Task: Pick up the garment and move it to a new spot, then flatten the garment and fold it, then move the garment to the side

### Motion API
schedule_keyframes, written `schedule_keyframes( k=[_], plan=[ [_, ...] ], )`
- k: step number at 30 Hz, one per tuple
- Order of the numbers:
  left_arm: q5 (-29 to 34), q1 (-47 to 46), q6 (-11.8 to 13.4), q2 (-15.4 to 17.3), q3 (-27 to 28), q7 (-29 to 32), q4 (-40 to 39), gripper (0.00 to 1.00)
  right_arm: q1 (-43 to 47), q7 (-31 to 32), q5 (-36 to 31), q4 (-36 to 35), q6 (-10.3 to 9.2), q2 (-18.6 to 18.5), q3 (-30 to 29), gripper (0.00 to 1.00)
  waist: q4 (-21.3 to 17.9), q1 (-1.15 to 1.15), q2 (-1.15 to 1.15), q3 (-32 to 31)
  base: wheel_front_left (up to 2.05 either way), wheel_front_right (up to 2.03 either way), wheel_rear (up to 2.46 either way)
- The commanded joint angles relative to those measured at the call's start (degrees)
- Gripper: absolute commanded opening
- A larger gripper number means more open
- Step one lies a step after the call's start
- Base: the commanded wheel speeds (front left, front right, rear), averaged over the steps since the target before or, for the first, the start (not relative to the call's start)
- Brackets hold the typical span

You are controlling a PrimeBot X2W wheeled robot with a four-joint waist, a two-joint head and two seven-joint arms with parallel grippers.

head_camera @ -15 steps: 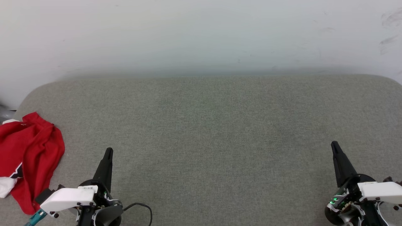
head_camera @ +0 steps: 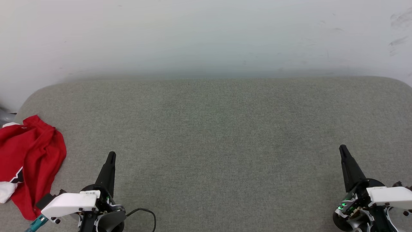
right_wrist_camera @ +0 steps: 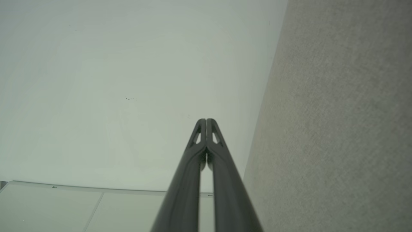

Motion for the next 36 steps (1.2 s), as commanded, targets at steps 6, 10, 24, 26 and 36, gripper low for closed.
schedule_keyframes(
  k=[6, 10, 24, 26, 36],
  plan=[
    [0.04, -0.42, -0.14, -0.09, 0.07, 0.09, -0.02, 0.0, -0.75, -0.04, -0.25, 0.06, 0.0, 0.16, 0.01, 0.0, 0.0, 0.0, 0.0, 0.0, 0.0, 0.0, 0.0],
    [0.04, -0.42, -0.14, -0.09, 0.07, 0.09, -0.02, 0.0, -0.75, -0.04, -0.25, 0.06, -0.01, 0.16, 0.01, 0.0, 0.0, 0.0, 0.0, 0.0, 0.0, 0.0, 0.0],
    [0.8, 0.94, 0.01, -0.03, -2.91, -2.75, -2.66, 1.0, 1.83, -2.86, -2.03, -2.03, 0.0, 0.03, 2.37, 1.0, 0.08, 0.0, 0.0, 0.04, 0.0, 0.0, 0.0],
    [1.04, 0.98, 0.01, 0.02, -3.21, -3.05, -3.07, 1.0, 1.92, -3.15, -2.27, -2.37, 0.0, 0.03, 2.58, 1.0, 0.1, 0.0, 0.0, 0.04, 0.0, 0.0, 0.0],
    [6.15, 1.53, 0.01, 0.24, -5.07, -5.78, -7.1, 1.0, 2.84, -5.75, -10.03, -5.87, 0.0, 0.03, 2.65, 1.0, 0.39, 0.0, 0.0, 0.05, 0.0, 0.0, 0.0]
  ],
)
